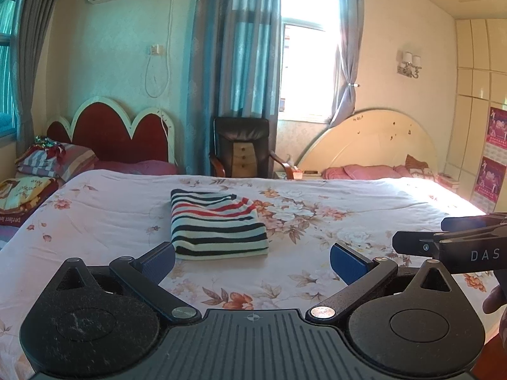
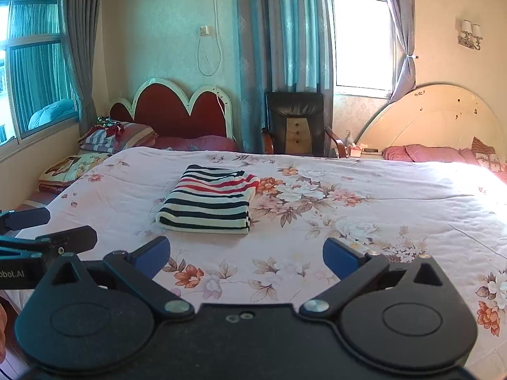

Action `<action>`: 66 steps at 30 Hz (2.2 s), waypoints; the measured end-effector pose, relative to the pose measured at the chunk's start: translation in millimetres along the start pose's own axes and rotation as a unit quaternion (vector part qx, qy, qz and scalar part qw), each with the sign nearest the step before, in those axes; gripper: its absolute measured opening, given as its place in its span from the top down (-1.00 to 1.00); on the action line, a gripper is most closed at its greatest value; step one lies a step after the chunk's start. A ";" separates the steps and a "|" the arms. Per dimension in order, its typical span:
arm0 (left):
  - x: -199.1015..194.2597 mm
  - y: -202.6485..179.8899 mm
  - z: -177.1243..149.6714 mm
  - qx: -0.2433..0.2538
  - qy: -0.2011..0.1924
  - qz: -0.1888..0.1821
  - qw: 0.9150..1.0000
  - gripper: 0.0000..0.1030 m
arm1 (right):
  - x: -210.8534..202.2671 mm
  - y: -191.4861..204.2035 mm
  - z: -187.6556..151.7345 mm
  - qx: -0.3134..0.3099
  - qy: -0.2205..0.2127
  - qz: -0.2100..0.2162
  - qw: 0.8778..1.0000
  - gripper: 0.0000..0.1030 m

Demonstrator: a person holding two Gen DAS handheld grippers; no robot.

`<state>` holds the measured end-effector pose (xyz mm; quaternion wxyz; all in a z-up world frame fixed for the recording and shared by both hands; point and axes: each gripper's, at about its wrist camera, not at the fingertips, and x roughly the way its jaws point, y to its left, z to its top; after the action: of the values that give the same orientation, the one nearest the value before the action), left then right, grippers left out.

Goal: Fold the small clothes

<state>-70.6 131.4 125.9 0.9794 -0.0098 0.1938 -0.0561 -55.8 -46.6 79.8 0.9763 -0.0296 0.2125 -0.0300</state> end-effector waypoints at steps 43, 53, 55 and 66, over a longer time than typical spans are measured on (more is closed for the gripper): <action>15.3 -4.9 12.7 0.007 0.001 -0.003 1.000 -1.00 | 15.9 -0.6 10.5 -0.006 -0.002 0.005 1.000 -0.98; 18.2 -4.2 12.7 0.006 0.001 0.001 1.000 -1.00 | 18.9 -0.8 9.5 -0.006 0.001 0.006 1.000 -0.98; 18.1 -4.2 13.0 0.007 0.002 0.001 1.000 -1.00 | 21.3 -1.7 8.6 -0.006 0.002 0.006 1.000 -0.98; 21.0 -3.5 13.8 0.006 0.002 0.002 1.000 -1.00 | 23.7 -3.2 7.6 -0.005 0.002 0.005 1.000 -0.98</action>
<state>-46.5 125.5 130.9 0.9791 -0.0030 0.1957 -0.0549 -31.2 -51.1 77.1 0.9757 -0.0337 0.2150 -0.0242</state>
